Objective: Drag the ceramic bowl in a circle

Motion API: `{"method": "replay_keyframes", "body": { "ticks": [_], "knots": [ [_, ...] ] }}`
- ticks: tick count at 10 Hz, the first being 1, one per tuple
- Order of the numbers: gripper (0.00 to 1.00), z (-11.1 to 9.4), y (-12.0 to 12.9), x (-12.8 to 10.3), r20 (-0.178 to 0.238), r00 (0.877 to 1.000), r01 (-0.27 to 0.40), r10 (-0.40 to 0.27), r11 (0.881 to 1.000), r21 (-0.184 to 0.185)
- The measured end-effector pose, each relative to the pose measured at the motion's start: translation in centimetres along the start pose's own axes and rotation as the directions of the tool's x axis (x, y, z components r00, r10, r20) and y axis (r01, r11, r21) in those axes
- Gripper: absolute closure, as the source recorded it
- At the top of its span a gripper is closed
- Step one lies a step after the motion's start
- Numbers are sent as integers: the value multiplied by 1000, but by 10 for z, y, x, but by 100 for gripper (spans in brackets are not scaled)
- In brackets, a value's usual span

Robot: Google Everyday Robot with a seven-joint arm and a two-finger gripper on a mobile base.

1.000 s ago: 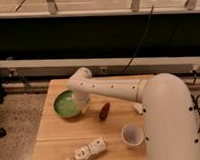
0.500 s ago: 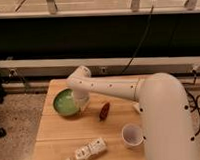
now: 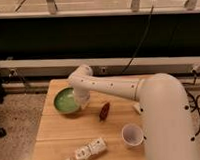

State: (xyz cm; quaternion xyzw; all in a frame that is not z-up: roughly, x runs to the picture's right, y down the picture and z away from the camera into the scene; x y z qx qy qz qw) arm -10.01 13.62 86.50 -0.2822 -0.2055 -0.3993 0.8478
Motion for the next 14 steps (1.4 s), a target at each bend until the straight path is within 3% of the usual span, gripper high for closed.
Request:
{"method": "replay_keyframes", "body": {
  "ticks": [9, 14],
  "knots": [
    [99, -5, 15, 4, 10, 1000, -14, 13, 1000, 15],
    [99, -4, 16, -9, 17, 1000, -3, 2, 1000, 19]
  ]
}}
